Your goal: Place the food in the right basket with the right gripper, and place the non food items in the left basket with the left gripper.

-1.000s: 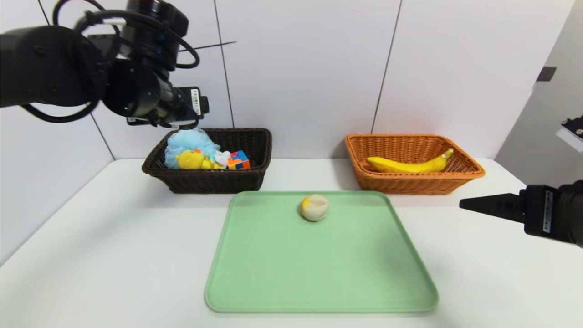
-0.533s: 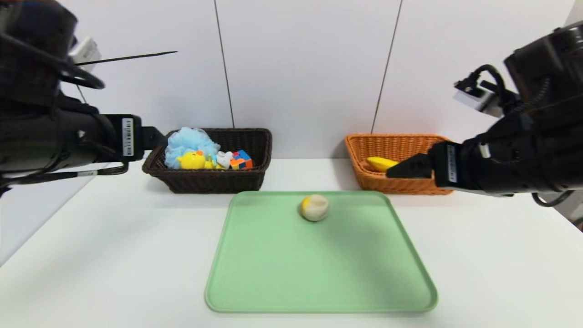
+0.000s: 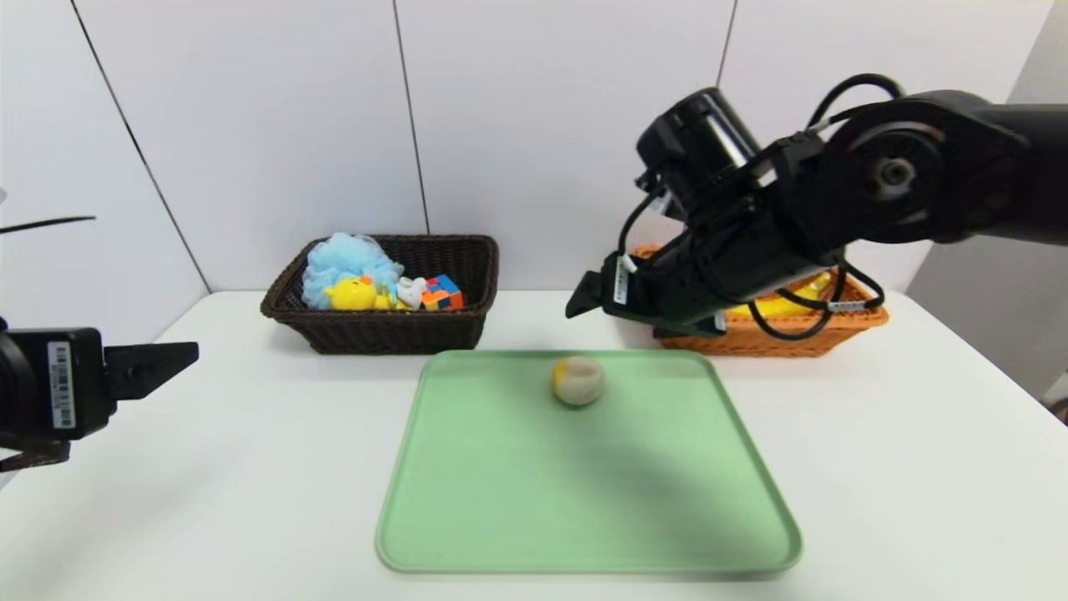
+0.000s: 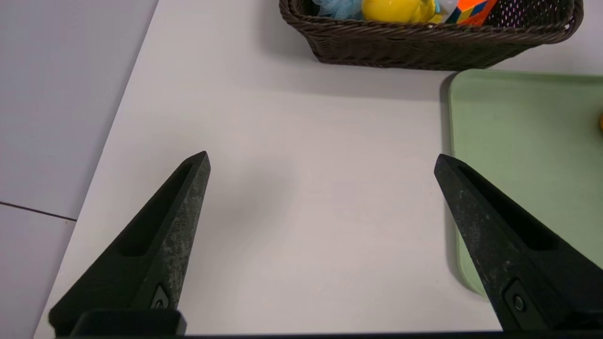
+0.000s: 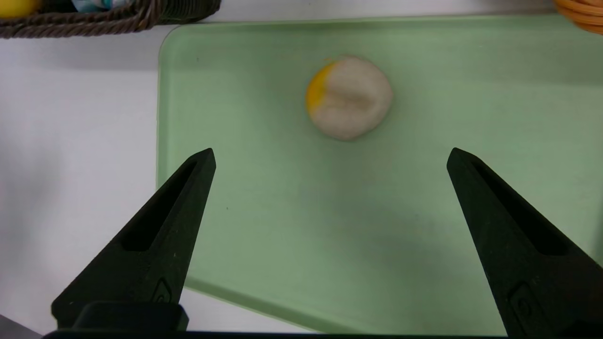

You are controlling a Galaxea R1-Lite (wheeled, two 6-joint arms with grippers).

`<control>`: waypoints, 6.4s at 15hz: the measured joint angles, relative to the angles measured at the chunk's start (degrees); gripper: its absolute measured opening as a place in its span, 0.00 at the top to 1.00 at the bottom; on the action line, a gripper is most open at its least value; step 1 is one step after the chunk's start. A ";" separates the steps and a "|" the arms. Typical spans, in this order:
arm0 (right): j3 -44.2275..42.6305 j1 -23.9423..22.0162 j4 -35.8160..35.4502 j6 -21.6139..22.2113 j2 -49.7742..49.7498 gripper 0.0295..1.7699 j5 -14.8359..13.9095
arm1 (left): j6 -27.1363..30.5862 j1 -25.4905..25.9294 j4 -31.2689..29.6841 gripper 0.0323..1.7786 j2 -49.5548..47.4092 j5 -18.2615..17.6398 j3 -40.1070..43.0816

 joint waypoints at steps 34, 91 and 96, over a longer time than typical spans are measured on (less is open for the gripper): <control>-6.62 3.51 -0.59 -1.90 17.70 0.98 -13.37 | -0.24 0.15 -0.26 0.05 -6.56 -2.22 8.44; -5.19 -29.03 -10.26 -15.15 1.27 0.15 -2.39 | 1.18 1.13 -2.18 0.05 -2.60 -2.01 3.25; 9.31 -26.08 -10.37 -24.86 -14.56 0.09 -1.12 | 1.40 3.21 -1.69 0.05 -2.27 0.09 0.79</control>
